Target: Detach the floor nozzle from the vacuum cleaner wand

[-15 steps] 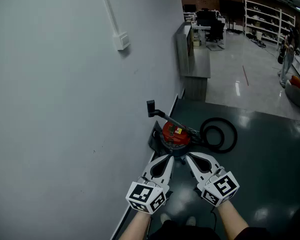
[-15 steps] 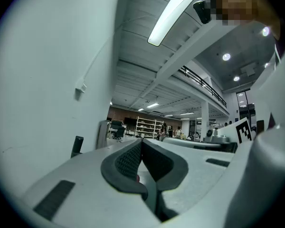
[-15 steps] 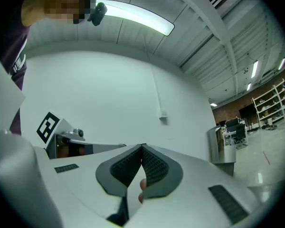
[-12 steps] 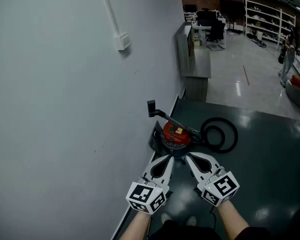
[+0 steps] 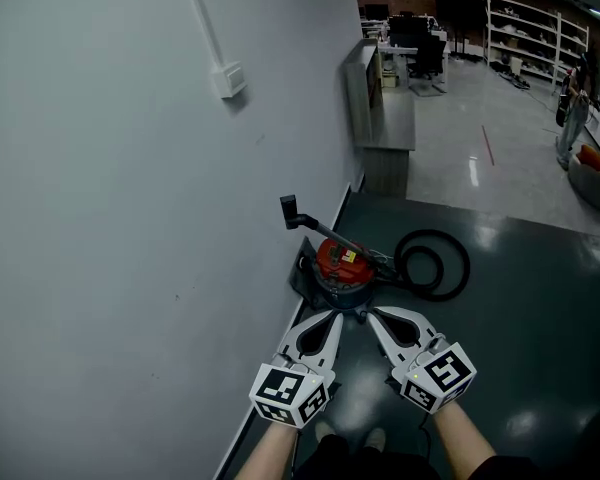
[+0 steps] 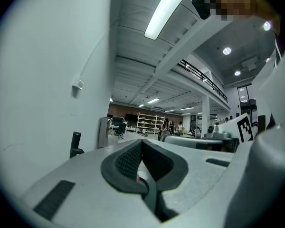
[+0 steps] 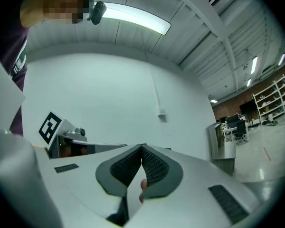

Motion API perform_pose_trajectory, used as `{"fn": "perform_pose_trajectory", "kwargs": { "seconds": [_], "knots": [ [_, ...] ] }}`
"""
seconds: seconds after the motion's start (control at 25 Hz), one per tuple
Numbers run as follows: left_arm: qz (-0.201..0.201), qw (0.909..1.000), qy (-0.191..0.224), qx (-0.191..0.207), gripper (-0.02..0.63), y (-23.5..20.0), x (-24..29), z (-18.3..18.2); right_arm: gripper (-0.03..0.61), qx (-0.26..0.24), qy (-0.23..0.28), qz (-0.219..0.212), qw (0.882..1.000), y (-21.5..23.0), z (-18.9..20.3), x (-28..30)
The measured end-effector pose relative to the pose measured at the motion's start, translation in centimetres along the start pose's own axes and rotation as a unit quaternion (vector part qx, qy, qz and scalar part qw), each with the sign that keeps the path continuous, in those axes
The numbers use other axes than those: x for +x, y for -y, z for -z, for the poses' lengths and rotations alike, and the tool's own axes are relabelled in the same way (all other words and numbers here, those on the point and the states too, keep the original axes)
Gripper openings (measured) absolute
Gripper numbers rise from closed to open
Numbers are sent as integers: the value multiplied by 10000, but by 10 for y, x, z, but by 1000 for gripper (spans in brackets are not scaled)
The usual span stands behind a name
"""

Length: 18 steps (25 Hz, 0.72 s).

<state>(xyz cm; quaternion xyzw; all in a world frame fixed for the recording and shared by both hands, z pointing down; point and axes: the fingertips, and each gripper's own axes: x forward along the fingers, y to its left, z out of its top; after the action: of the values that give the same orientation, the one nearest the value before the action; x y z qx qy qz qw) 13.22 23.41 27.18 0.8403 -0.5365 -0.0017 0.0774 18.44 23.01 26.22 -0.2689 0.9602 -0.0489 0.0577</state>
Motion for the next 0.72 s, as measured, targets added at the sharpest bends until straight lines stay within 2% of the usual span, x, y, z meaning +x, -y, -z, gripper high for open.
{"fn": "perform_pose_trajectory", "kwargs": {
  "seconds": [0.16,0.44,0.72],
  "knots": [
    [-74,9999,-89,114,5,10,9,10,18,60,-88,-19,9999,9,9,-14],
    [-21,9996,-283,10,5,8,34,31,18,166,-289,128,9994,38,28,-19],
    [-26,9995,-300,-138,5,-37,77,40,18,128,-434,221,9987,79,44,21]
  ]
}}
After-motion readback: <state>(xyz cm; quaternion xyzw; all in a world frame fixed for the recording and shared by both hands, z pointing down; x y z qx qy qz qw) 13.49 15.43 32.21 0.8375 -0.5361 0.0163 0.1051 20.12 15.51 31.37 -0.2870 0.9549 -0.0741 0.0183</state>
